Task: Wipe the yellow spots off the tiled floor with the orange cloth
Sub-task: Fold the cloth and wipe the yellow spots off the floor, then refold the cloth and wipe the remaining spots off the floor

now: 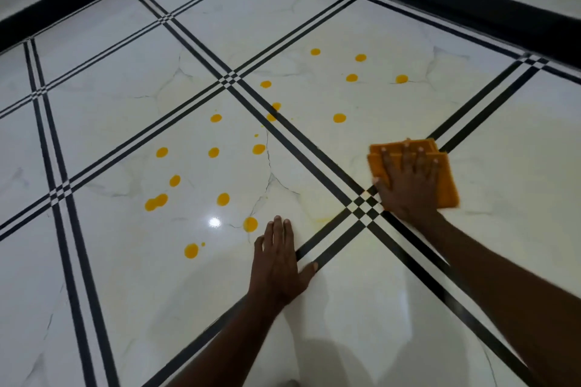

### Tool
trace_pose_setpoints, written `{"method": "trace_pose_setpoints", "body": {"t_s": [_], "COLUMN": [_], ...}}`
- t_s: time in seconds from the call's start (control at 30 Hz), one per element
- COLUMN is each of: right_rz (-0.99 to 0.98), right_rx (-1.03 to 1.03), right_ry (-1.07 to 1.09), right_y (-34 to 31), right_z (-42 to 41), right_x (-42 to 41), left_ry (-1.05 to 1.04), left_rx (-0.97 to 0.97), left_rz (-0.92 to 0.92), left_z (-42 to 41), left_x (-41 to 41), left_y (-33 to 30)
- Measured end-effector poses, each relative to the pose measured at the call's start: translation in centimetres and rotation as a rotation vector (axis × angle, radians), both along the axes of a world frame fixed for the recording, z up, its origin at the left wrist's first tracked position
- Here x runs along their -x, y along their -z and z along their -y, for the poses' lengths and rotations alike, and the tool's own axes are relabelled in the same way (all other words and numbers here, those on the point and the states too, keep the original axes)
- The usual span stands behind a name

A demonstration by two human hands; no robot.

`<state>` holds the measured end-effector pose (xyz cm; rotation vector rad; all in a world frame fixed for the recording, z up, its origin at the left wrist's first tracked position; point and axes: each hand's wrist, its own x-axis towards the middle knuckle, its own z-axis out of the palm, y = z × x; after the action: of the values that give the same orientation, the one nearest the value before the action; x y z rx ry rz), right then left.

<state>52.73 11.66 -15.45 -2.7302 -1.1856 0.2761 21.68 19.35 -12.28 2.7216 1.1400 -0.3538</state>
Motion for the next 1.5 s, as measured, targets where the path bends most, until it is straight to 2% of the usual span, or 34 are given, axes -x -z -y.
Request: {"method": "trace_pose_setpoints", "body": {"t_s": [0.03, 0.1, 0.2, 0.27, 0.33, 0.43, 0.53, 0.6, 0.67, 0.77, 0.9, 1.0, 1.07, 1.2, 1.3, 1.37, 1.5], "right_rz": [-0.008, 0.019, 0.002, -0.003, 0.053, 0.072, 0.045, 0.034, 0.013, 0.091, 0.036, -0.124, -0.296, -0.998, -1.451, -1.563, -1.594], "right_rx": [0.001, -0.019, -0.059, -0.062, -0.030, -0.001, -0.063, -0.100, -0.118, -0.079, 0.077, 0.105, 0.019, -0.491, -0.699, -0.731, -0.837], "right_ry": [-0.017, -0.188, -0.407, -0.398, -0.300, -0.108, -0.161, -0.343, -0.444, -0.392, -0.081, -0.049, -0.002, 0.390, 0.470, 0.473, 0.581], "right_y": [0.0, 0.6, 1.3, 1.2, 1.4, 0.8, -0.1, 0.7, 1.6, 2.0, 0.0, -0.7, -3.0, -11.3, -17.8, -21.9, -28.5], "right_z": [-1.5, -3.0, 0.5, 4.4, 6.2, 2.6, -1.9, 0.0, 4.4, 5.6, -0.6, -5.2, -6.4, -7.6, -7.4, -7.0, -6.6], "right_x": [1.8, 7.4, 13.3, 11.9, 7.5, 1.6, 6.4, 13.1, 15.8, 8.9, -0.5, -0.8, 0.3, 1.1, 0.4, 0.2, 0.3], "left_ry": [-0.012, -0.020, 0.019, 0.053, 0.075, 0.107, 0.096, 0.111, 0.143, 0.184, 0.165, 0.098, 0.050, 0.034, 0.115, 0.208, 0.346], "left_rx": [-0.001, -0.005, 0.003, 0.008, 0.006, 0.001, 0.027, 0.069, 0.091, 0.089, 0.021, 0.028, 0.132, 0.373, 0.408, 0.327, 0.201], "left_rz": [0.001, 0.002, -0.008, -0.013, -0.014, -0.008, 0.008, 0.011, -0.008, -0.034, 0.042, 0.001, 0.006, 0.156, 0.255, 0.327, 0.468], "left_z": [0.1, 0.2, 0.3, 0.3, 0.4, 0.2, -0.2, -0.1, 0.0, -0.4, -0.3, -1.4, -3.3, -7.3, -9.2, -9.6, -8.1], "left_x": [-0.2, -0.6, -0.6, -0.1, 0.4, -0.2, -1.2, -0.9, -0.2, 0.4, -0.2, -2.6, -4.7, -9.6, -13.0, -14.6, -16.4], "left_y": [0.1, 0.1, -0.2, -0.1, 0.1, 0.4, -0.1, -0.1, 0.0, 0.0, 0.4, -1.4, -3.5, -10.3, -17.6, -21.7, -26.9]}}
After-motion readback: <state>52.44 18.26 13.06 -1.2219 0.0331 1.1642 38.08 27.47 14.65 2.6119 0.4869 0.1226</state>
